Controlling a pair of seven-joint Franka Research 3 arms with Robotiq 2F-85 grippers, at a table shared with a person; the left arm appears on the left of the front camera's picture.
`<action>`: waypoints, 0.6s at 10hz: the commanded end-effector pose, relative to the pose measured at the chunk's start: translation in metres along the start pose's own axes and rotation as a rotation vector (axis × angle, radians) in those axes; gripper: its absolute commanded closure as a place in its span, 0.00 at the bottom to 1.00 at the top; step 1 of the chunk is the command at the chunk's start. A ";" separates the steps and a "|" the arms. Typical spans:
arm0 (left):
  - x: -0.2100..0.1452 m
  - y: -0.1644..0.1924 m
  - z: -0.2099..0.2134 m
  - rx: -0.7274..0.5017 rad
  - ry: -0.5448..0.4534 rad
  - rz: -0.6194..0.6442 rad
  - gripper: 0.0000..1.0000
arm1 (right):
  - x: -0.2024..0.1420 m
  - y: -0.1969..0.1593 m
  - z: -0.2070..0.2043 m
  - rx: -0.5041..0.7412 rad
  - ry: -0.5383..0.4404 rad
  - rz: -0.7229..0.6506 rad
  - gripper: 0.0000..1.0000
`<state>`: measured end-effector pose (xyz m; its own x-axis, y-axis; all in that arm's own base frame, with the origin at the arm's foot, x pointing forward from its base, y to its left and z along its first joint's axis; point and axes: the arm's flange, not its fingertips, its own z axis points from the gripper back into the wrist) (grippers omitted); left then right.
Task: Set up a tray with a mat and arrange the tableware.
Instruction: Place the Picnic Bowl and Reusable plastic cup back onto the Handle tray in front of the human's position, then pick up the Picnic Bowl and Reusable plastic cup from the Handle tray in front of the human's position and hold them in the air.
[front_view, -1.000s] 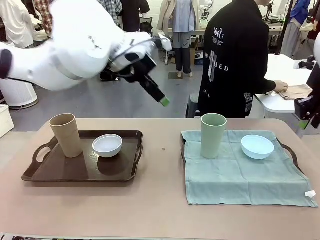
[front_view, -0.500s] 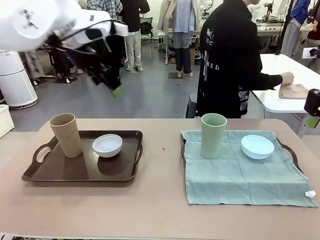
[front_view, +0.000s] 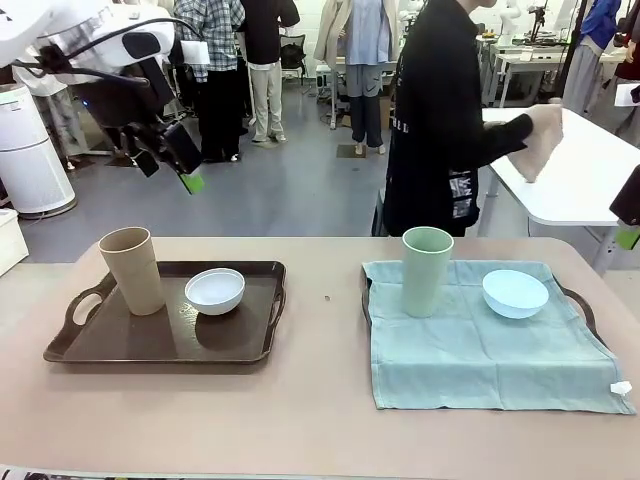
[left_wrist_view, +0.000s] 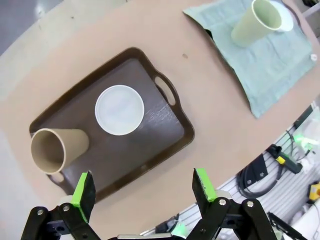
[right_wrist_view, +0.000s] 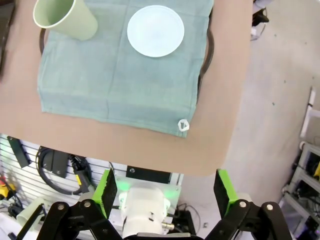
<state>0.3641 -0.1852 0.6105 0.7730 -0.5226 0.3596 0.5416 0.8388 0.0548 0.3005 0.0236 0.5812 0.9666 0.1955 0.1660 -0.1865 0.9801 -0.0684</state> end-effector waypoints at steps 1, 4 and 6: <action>0.005 -0.002 -0.003 0.014 -0.016 -0.030 0.00 | 0.002 -0.001 -0.001 -0.001 0.002 -0.008 0.00; 0.005 -0.002 -0.003 0.014 -0.016 -0.030 0.00 | 0.002 -0.001 -0.001 -0.001 0.002 -0.008 0.00; 0.005 -0.002 -0.003 0.014 -0.016 -0.030 0.00 | 0.002 -0.001 -0.001 -0.001 0.002 -0.008 0.00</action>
<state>0.3660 -0.1911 0.6080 0.7638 -0.5322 0.3652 0.5516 0.8320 0.0588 0.3005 0.0236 0.5812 0.9666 0.1954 0.1660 -0.1864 0.9801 -0.0684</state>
